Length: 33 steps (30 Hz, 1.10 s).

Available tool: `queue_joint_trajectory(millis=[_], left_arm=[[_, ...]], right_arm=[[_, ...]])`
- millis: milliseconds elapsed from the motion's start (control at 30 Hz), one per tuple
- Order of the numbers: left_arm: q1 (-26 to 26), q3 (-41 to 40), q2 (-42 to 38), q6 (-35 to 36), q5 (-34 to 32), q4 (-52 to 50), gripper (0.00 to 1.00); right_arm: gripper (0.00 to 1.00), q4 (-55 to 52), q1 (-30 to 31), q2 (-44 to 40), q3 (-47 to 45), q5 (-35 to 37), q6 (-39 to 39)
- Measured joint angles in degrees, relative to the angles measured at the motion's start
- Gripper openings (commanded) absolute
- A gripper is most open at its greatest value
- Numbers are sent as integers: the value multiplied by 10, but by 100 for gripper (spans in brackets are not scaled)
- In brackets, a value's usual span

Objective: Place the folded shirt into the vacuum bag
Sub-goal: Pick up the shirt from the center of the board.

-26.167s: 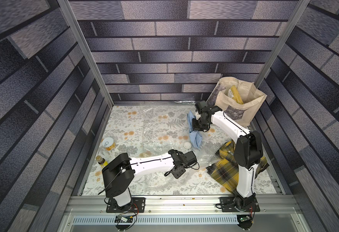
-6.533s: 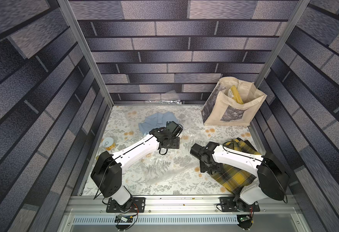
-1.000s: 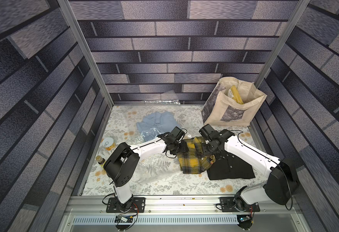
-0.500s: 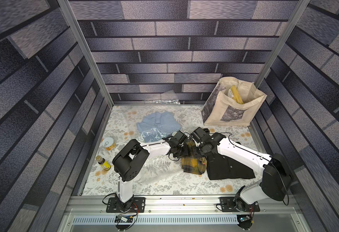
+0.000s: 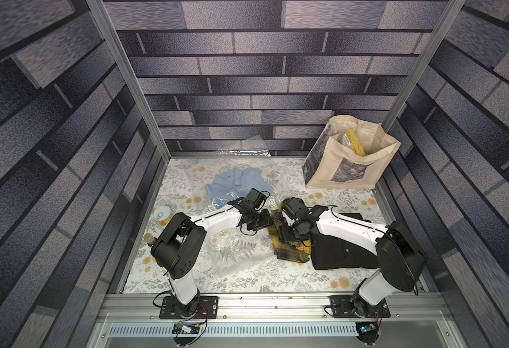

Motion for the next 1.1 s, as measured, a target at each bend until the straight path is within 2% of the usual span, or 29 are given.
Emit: queue_joint_trajectory(millis=[133,333,433,633,733,933,1100], left_arm=[[31,-2,-62,22,-12,-42,44],[57,-23,-116,40,-25,-79,44],[68,-32,-130,45,-28,-89,44],[84,-34,-152,56,-29,-102,44],[87,-34,-162,58,-31,-102,44],[87,-34,-164,60,-31,-102,44],[80,-34,-167,62,-44,-110,44]], right_arm=[[94,-33,16,17,25,21,-15],[91,-84,59,90,77,94,-25],[82,-115,77,130,106,138,-29],[40,-153,93,158,129,182,-31],[22,-167,92,158,135,184,-28],[9,-185,91,107,139,182,-26],[2,-220,75,-6,178,198,-25]])
